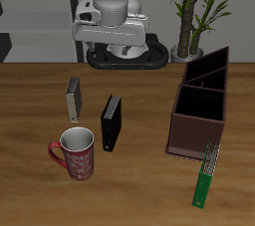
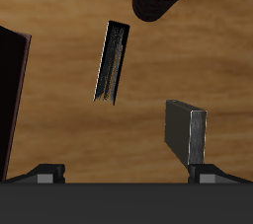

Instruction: Place the yellow book into the left desk caddy's back compartment

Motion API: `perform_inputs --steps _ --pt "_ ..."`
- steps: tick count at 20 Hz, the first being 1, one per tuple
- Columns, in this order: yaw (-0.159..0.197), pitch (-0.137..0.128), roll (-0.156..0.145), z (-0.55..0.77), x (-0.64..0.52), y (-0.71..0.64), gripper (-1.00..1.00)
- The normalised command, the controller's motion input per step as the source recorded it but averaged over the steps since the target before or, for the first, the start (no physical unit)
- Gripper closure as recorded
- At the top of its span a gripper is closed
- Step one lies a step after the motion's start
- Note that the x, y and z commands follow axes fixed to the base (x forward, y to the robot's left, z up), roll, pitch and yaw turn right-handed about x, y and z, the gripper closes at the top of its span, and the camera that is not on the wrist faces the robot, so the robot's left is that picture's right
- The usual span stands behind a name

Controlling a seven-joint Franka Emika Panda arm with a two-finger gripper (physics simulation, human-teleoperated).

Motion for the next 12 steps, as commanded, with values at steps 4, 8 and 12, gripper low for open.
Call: perform_inputs --steps 4,8,12 --pt "-0.009 -0.025 -0.071 -0.16 -0.20 -0.43 -1.00" --pt "-0.016 -0.002 -0.026 -0.16 -0.19 -0.28 -1.00" --pt "-0.013 0.004 -0.071 -0.23 -0.11 -0.41 -1.00"
